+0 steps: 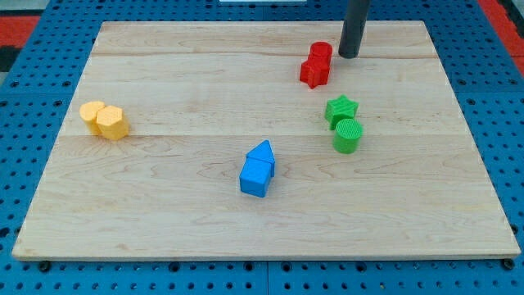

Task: Separate red star from red circle

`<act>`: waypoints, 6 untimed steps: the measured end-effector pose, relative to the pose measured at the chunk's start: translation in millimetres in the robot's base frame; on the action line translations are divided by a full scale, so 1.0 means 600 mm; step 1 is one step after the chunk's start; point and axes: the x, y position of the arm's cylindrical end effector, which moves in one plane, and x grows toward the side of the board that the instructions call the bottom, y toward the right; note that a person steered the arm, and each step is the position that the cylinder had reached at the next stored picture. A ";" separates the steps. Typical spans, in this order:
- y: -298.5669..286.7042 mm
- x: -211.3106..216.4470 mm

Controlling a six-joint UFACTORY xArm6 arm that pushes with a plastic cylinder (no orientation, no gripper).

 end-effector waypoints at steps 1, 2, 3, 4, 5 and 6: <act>-0.019 0.013; -0.068 0.016; -0.093 0.055; -0.098 0.077; -0.152 0.117; -0.300 0.159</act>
